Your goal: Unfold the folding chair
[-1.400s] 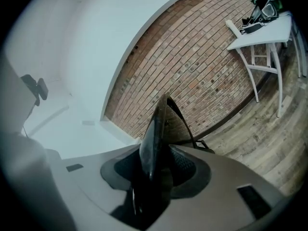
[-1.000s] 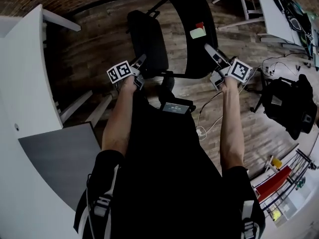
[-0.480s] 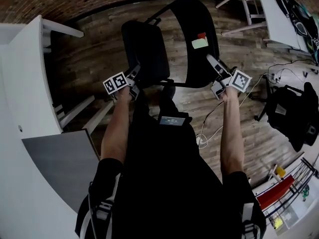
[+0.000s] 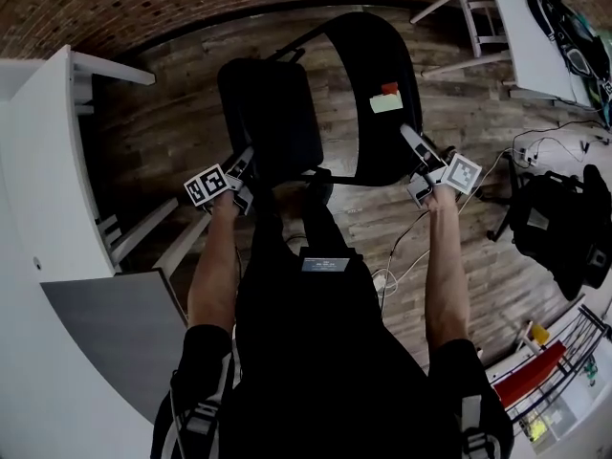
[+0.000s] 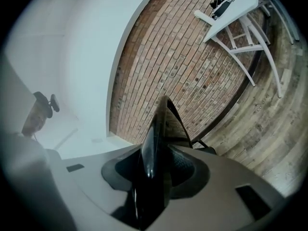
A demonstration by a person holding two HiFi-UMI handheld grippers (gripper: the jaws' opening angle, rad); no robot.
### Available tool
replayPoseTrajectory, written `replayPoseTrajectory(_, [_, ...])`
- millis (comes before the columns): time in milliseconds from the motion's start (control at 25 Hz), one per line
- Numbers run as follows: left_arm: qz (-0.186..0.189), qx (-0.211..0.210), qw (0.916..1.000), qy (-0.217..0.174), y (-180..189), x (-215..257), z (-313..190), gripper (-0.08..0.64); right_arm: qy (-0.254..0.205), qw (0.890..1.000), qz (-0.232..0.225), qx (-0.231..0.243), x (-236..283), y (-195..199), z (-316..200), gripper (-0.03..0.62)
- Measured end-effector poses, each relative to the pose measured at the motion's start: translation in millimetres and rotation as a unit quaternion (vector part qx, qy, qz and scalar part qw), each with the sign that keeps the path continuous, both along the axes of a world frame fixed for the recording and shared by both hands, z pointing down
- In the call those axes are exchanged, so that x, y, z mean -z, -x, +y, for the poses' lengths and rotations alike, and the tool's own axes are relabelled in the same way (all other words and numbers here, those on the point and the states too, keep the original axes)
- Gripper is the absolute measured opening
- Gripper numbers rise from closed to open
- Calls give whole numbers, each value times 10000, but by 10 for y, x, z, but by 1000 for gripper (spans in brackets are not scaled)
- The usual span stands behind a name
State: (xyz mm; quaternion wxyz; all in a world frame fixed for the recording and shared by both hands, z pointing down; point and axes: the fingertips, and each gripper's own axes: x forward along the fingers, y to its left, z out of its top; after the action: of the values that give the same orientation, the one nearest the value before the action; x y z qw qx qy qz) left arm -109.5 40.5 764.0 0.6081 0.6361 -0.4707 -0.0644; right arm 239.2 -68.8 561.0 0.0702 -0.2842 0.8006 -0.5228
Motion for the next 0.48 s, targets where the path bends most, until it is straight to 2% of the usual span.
replayPoseTrajectory(480, [-158, 73, 9998, 59, 165, -186, 42, 204, -8, 9999, -155, -68, -222, -240, -94, 138])
